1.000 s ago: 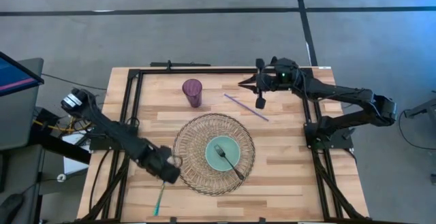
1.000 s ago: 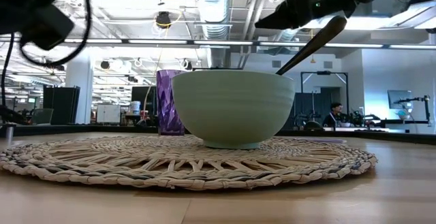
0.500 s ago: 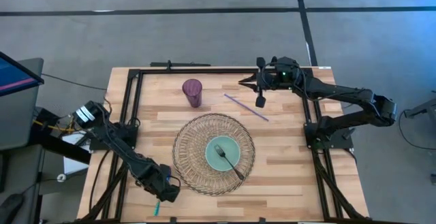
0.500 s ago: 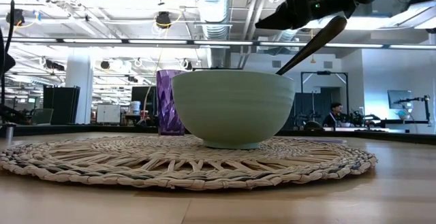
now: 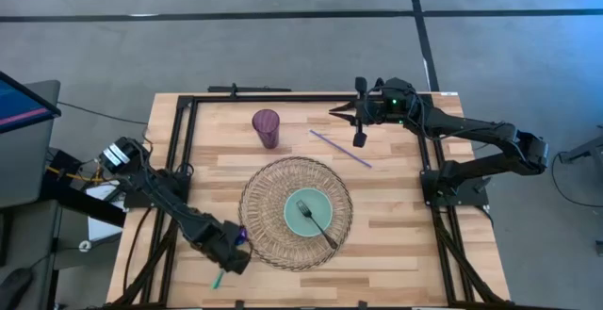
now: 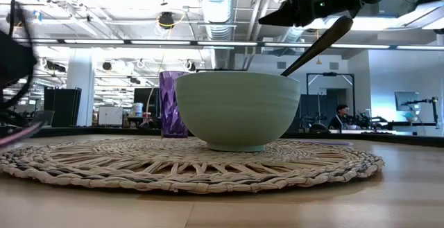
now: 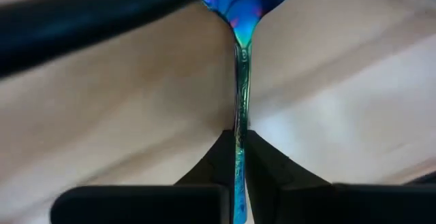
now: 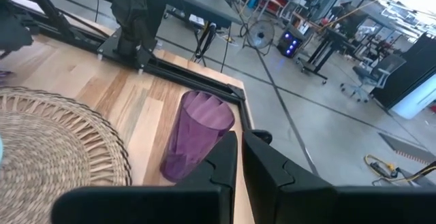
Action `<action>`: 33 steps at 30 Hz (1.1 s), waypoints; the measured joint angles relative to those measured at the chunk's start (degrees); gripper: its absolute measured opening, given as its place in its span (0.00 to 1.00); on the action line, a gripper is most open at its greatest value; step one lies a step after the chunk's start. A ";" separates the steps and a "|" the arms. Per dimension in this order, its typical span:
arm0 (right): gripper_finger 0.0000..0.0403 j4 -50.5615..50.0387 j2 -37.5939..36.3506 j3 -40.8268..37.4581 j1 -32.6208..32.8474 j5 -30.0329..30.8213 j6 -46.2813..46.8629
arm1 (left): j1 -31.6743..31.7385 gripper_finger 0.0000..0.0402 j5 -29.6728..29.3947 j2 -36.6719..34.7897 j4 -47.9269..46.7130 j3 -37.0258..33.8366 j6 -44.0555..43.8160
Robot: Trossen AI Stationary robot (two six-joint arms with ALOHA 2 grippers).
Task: Pick & Place Utensil
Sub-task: Put the blue spoon into the light blue bowl on the table placemat
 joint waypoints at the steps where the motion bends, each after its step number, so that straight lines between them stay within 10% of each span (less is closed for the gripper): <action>1: 0.04 0.14 0.00 0.00 0.00 0.00 -0.02 | 0.41 0.04 -0.37 -0.93 -0.10 -0.05 0.00; 16: 0.04 0.08 0.00 0.00 0.00 0.00 -1.33 | 9.57 0.01 -10.04 -17.63 4.03 0.15 5.31; 33: 0.04 -3.65 0.00 0.00 0.28 -0.07 0.66 | 13.41 0.15 -2.53 -6.06 2.62 0.13 16.52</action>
